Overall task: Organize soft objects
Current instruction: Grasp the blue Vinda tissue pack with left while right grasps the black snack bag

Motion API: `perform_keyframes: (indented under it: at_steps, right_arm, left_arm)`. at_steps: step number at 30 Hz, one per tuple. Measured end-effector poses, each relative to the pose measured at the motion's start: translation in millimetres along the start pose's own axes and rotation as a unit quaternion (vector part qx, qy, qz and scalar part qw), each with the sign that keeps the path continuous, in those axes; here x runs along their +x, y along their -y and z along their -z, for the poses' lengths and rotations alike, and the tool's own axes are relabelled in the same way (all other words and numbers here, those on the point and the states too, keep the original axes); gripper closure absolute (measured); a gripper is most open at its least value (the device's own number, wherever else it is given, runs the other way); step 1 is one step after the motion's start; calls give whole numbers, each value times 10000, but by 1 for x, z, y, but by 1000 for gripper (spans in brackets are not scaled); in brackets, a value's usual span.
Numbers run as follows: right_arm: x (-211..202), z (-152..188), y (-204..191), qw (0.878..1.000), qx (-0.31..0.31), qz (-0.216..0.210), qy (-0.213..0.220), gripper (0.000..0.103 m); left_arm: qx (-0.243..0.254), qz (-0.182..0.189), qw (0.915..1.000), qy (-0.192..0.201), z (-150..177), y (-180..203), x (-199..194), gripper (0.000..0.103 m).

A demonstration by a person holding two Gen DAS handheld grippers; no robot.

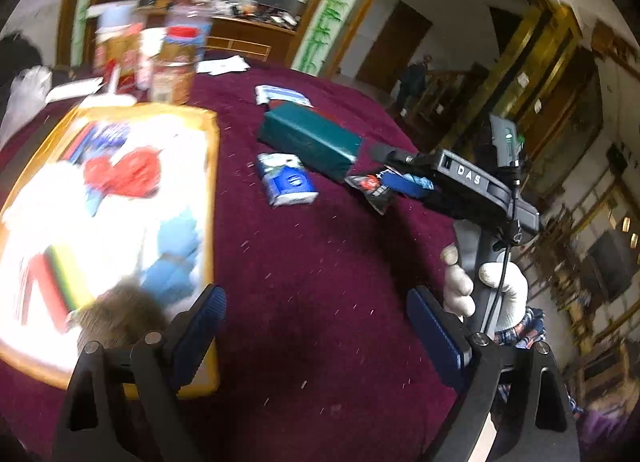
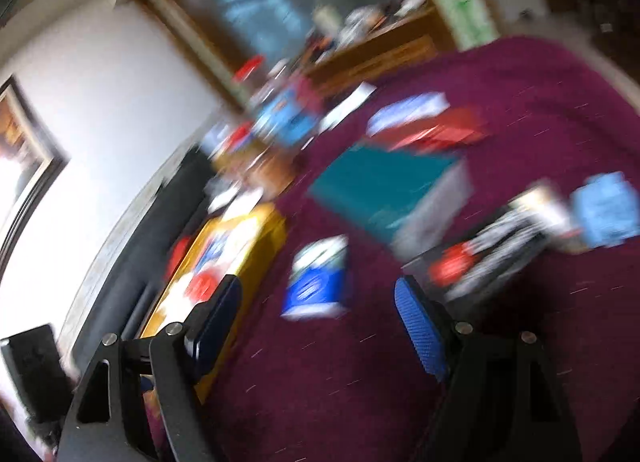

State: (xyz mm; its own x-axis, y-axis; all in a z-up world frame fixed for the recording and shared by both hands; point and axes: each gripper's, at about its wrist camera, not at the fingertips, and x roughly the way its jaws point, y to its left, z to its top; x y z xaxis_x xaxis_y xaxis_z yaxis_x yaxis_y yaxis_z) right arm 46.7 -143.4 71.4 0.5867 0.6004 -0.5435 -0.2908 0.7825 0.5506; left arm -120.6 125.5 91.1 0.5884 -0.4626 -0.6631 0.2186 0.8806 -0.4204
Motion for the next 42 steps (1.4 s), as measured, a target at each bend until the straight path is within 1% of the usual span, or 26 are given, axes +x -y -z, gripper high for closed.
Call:
perform_keyframes:
  at_steps: [1, 2, 4, 5, 6, 8, 10, 13, 17, 19, 21, 22, 23, 25, 26, 27, 29, 31, 34, 35, 38, 42]
  right_arm:
    - [-6, -6, 6, 9998, 50, 136, 138, 24]
    - [-11, -8, 14, 9990, 84, 357, 269, 23]
    - [-20, -11, 29, 9941, 244, 904, 546, 23]
    - [-26, -12, 38, 9925, 406, 965, 632, 23]
    - [-30, -15, 46, 9917, 584, 917, 689, 23]
    - [-35, -16, 61, 9897, 879, 859, 736, 22]
    - [-33, -17, 70, 9888, 1056, 793, 698, 22]
    - [-28, -15, 75, 9894, 1088, 834, 477, 22]
    - [-16, -11, 68, 9910, 952, 924, 198, 22]
    - [-10, -10, 63, 9910, 803, 1060, 133, 22]
    - [-5, -9, 60, 9903, 698, 1194, 86, 22]
    - [-3, -9, 60, 9901, 675, 1227, 71, 22]
    - [-1, -9, 60, 9901, 669, 1233, 51, 22]
    - [1, -8, 63, 9897, 712, 1241, -4, 22]
    - [2, -7, 65, 9894, 740, 1247, -28, 22]
    - [3, -7, 66, 9890, 763, 1266, -45, 23]
    - [5, -5, 69, 9881, 819, 1302, -80, 23]
    - [6, -5, 71, 9874, 883, 1306, -118, 23]
    - [8, -2, 77, 9865, 1027, 1258, -192, 23]
    - [8, -1, 79, 9865, 1068, 1225, -197, 22]
    - [7, 1, 79, 9866, 1087, 1205, -143, 22]
    - [7, 1, 79, 9845, 1235, 1248, -39, 21]
  left_arm:
    - [89, -24, 10000, -31, -4, 6, 5, 9]
    - [191, -92, 9998, -64, -9, 14, 12, 9]
    - [325, -285, 9990, -143, -24, 29, 30, 9]
    - [352, -341, 9986, -184, -34, 35, 41, 9]
    - [369, -408, 9983, -211, -42, 39, 50, 9]
    - [413, -780, 9958, -241, -62, 45, 79, 9]
    - [409, -1052, 9931, -324, -78, 45, 110, 9]
    - [376, -1542, 9861, -492, -92, 36, 153, 9]
    - [320, -2067, 9754, -698, -99, 20, 195, 9]
    - [349, -2341, 9685, -777, -102, 13, 214, 5]
    - [364, -2461, 9647, -860, -103, 7, 229, 4]
    - [382, -2453, 9659, -733, -105, 6, 232, 4]
    - [437, -2451, 9659, -703, -107, 7, 235, 10]
    - [492, -2348, 9683, -703, -109, 7, 237, 30]
    - [428, -2173, 9725, -727, -109, 5, 235, 45]
    - [471, -2171, 9724, -714, -108, 7, 232, 45]
    - [528, -1949, 9766, -743, -106, 9, 222, 45]
    - [462, -1734, 9812, -716, -104, 11, 213, 45]
    - [470, -1424, 9865, -655, -93, 18, 194, 45]
    - [427, -1283, 9887, -650, -89, 20, 188, 45]
    - [244, -680, 9953, -638, -71, 26, 156, 45]
    - [169, -26, 9989, -447, -49, 33, 107, 44]
